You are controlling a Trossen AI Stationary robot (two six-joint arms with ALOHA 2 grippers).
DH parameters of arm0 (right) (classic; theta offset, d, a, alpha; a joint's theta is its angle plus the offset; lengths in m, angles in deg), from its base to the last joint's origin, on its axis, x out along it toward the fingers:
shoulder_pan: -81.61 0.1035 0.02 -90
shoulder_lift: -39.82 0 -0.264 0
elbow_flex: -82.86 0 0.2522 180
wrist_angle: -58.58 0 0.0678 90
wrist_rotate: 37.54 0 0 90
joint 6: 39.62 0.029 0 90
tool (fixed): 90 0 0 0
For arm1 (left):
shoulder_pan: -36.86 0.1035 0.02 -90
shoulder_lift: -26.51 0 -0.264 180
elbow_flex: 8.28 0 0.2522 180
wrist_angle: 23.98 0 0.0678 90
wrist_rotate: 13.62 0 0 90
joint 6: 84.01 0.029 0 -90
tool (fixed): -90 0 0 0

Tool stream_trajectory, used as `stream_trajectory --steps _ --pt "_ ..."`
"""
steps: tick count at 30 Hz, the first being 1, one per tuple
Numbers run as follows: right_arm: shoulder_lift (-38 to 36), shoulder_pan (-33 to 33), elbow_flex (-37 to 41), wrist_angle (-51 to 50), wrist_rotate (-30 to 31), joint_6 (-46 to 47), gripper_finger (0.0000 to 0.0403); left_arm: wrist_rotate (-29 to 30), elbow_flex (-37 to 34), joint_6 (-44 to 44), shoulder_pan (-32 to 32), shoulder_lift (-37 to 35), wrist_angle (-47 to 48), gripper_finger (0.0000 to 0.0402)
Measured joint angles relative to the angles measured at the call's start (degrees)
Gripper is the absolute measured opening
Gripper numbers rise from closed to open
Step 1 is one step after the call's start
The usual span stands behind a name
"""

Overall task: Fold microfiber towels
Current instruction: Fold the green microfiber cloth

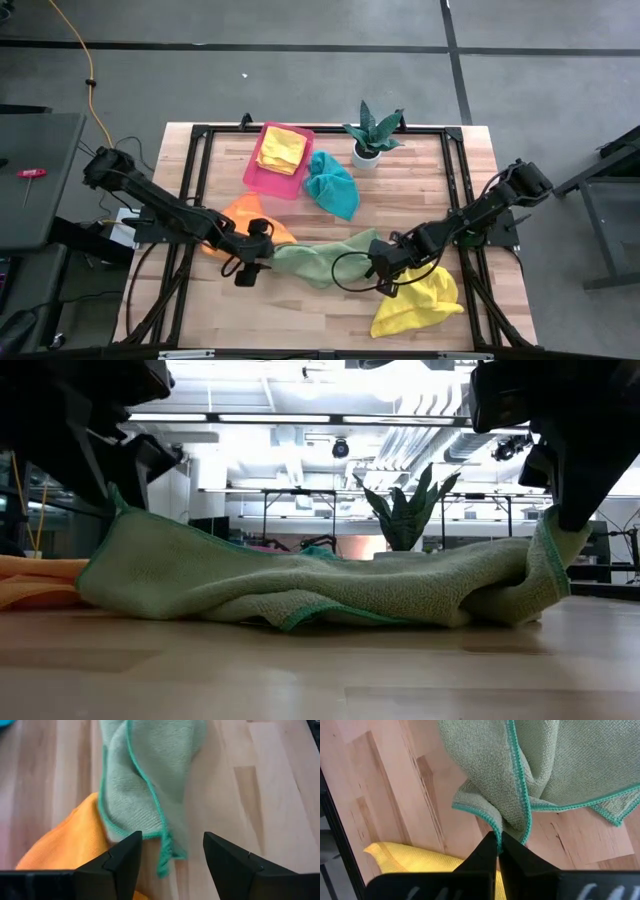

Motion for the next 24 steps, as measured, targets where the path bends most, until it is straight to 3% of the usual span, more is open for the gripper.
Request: stream_trajectory --steps 5,11,24 --pt "0.0 -0.7 0.0 0.2 0.0 -0.3 0.0000 0.2 0.0 -0.1 0.0 -3.0 1.9 0.0173" --pt "0.0 -1.3 0.0 0.6 0.0 -0.4 0.0000 0.3 0.1 -3.1 0.1 -1.1 2.5 0.0148" --pt "0.0 -1.3 0.0 0.6 -0.5 -0.3 0.0000 0.3 0.0 -7.4 0.0 2.3 -1.1 0.0170"
